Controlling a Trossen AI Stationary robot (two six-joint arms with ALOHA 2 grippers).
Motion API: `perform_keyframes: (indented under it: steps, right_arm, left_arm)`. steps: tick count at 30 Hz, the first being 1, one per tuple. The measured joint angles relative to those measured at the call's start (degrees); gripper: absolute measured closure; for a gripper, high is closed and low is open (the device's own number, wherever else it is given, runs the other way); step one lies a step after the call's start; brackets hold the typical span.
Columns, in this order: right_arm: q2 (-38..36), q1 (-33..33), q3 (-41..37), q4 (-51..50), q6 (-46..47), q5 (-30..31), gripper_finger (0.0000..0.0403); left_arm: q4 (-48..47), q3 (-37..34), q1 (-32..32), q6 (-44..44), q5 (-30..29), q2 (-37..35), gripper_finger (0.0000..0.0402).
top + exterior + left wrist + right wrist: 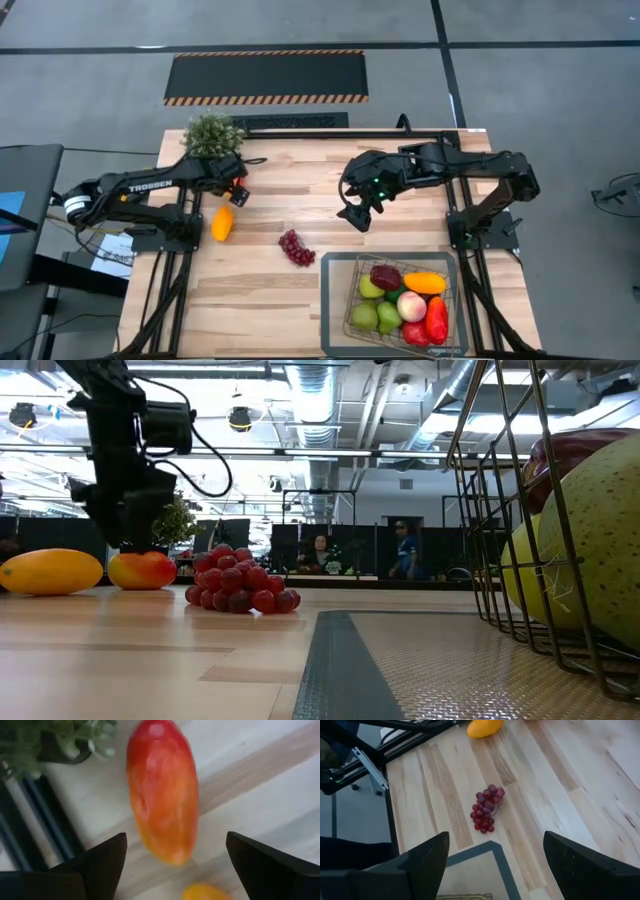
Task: Build produce basket
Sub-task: Put the orange mango into the wire basket
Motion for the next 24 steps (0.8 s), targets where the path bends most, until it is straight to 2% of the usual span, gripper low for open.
perform_keyframes:
  steps: [3, 11, 13, 20, 24]
  right_arm:
    - [0.00, 0.00, -0.01, -0.38, -0.06, 0.09, 0.0062]
    - [0.02, 0.07, -0.02, -0.70, -0.24, 0.09, 0.0062]
    - [0.02, 0.15, -0.02, -0.71, -0.24, 0.09, 0.0062]
    - [0.02, 1.07, -0.02, -0.71, -0.26, 0.09, 0.0062]
    - [0.04, 1.11, -0.02, -0.93, -1.29, 0.09, 0.0062]
  left_arm:
    - [3.57, -0.84, 1.00, 0.38, 0.85, 0.10, 0.0074]
    - [5.59, -3.69, 1.45, -3.89, 1.32, 0.31, 0.0077]
    - [9.06, -5.14, 1.48, -3.81, 2.53, 0.32, 0.0081]
    - [22.28, -9.75, 0.76, -4.31, 16.10, 0.33, 0.0099]
    - [29.35, -9.81, -1.70, -5.08, 20.39, 0.33, 0.0112]
